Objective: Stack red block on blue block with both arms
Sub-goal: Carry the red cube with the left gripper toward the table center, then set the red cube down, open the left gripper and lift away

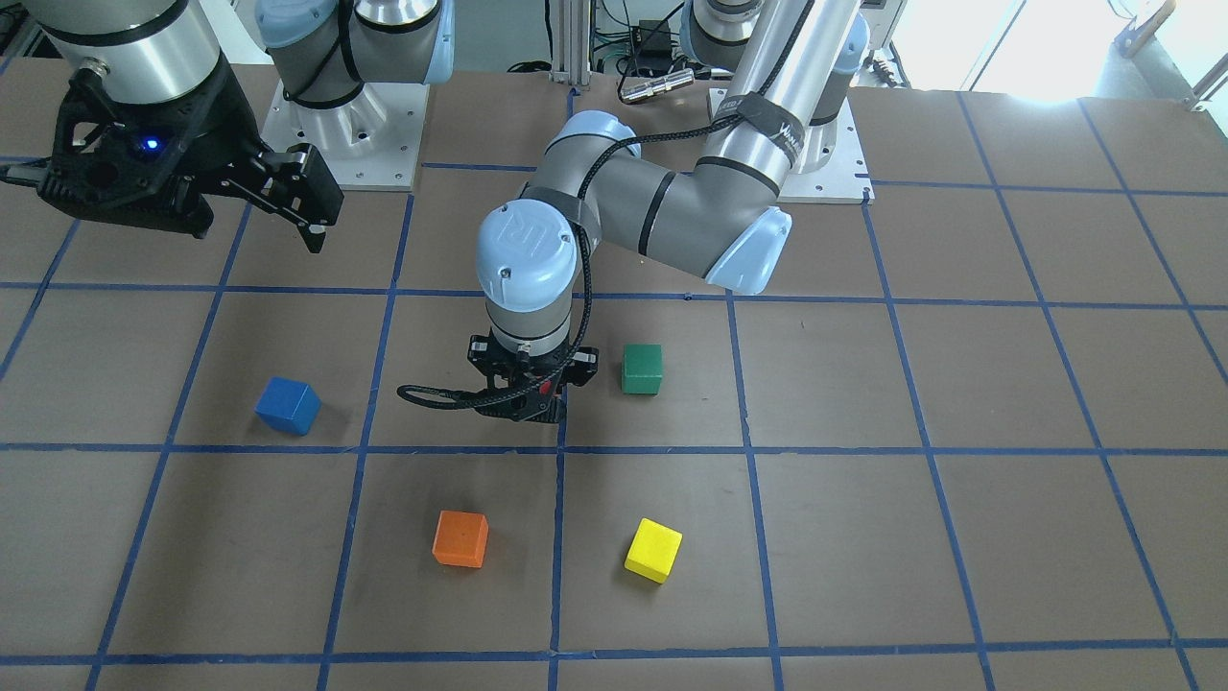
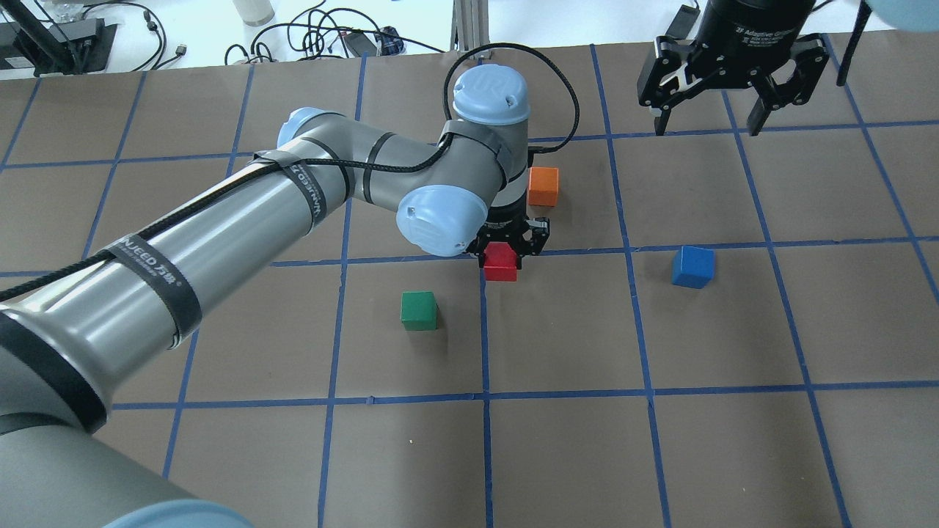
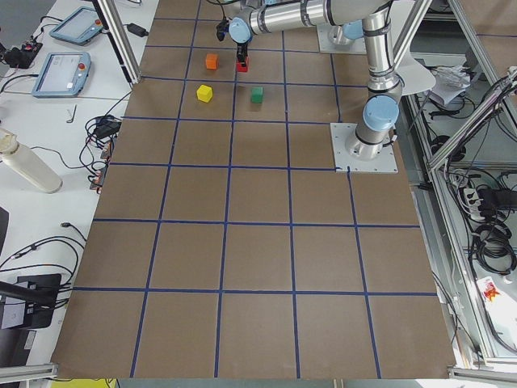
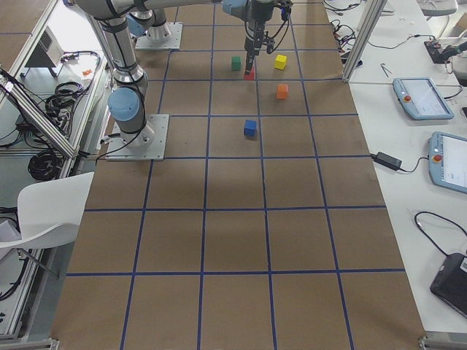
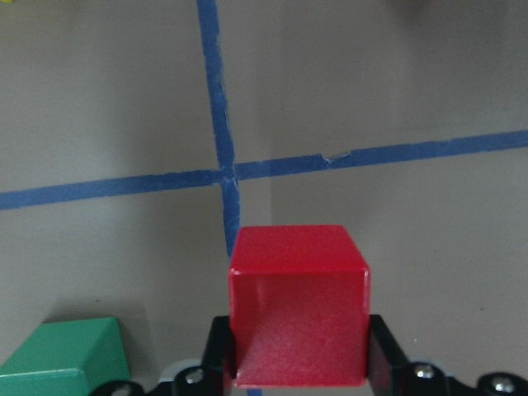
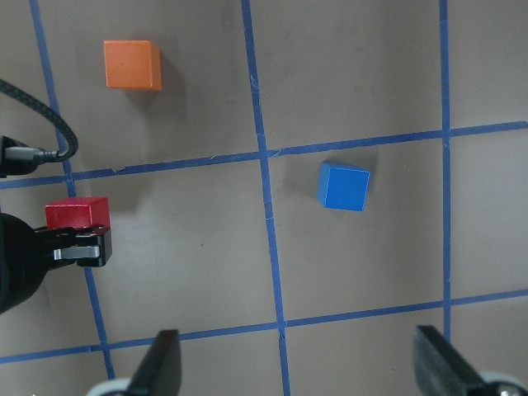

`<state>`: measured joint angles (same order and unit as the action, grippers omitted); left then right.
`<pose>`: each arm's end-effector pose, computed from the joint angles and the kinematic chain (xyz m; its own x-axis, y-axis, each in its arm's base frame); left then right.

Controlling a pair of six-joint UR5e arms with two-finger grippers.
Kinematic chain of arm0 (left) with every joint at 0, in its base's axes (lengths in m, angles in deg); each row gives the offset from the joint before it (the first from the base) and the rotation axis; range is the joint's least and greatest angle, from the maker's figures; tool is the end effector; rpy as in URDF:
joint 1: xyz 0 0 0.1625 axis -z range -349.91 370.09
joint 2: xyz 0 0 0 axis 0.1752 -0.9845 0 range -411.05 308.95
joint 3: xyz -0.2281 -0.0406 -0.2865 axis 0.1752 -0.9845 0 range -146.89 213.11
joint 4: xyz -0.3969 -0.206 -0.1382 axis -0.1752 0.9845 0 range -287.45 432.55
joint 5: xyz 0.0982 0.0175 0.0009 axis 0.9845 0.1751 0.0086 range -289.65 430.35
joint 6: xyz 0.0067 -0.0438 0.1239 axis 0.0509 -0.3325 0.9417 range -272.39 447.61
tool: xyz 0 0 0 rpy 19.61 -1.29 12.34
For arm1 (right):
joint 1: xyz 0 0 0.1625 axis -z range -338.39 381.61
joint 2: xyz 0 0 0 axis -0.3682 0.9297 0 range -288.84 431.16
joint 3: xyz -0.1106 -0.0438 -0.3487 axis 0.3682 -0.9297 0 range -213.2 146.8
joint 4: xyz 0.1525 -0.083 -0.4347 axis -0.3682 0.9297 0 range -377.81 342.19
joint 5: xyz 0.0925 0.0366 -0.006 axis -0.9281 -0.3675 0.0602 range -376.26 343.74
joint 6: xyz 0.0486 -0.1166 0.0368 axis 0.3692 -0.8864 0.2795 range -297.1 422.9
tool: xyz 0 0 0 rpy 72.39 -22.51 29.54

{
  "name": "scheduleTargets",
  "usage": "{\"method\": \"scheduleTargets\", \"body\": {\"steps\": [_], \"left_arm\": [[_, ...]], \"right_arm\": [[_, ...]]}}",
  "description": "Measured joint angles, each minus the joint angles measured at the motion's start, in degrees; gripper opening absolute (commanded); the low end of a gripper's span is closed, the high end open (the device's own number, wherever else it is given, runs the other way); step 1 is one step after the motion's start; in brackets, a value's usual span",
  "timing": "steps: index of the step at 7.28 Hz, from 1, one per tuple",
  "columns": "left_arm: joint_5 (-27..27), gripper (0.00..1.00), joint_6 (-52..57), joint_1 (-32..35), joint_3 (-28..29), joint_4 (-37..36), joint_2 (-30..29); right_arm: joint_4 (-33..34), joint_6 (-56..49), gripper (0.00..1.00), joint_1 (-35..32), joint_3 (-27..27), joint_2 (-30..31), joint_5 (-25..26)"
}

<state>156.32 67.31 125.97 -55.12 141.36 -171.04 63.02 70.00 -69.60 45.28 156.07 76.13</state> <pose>-0.4173 -0.5339 0.1270 -0.9955 0.0914 0.0231 0.0937 0.9858 0.1390 0.1398 -0.5691 0.4437 -0.9938 0.1004 0.0472 0.1024 0.9938 0.0422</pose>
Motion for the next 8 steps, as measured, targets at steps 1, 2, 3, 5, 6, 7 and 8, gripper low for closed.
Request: {"method": "scheduleTargets", "body": {"steps": [1, 2, 3, 5, 6, 7, 8], "left_arm": [[0.05, 0.62, -0.65, 0.49, 0.04, -0.17, -1.14], [0.05, 1.0, -0.92, 0.75, 0.04, -0.23, -1.8], [-0.07, 1.0, -1.01, 0.85, 0.04, -0.2, -1.88], [-0.21, 1.0, -0.64, 0.49, 0.49, 1.22, 0.18], [0.02, 1.0, 0.22, -0.44, 1.17, 3.4, 2.08], [0.15, 1.0, 1.74, -2.69, 1.89, 5.92, 4.56], [0.2, 1.0, 4.96, -6.47, 2.39, 8.92, 7.94]], "right_arm": [[0.04, 0.02, 1.0, -0.04, -0.02, 0.0, 0.02], [0.06, 0.02, 1.0, -0.08, -0.03, 0.0, 0.01], [0.07, 0.03, 1.0, -0.1, -0.06, -0.01, 0.0], [0.09, 0.18, 1.0, -0.13, 0.09, 0.0, -0.03], [0.06, 0.53, 1.0, -0.24, 0.32, 0.03, -0.13], [0.04, 0.9, 1.0, -0.43, 0.83, 0.01, -0.37], [0.24, 1.02, 1.0, -1.05, 2.3, -0.07, -0.67]]}}
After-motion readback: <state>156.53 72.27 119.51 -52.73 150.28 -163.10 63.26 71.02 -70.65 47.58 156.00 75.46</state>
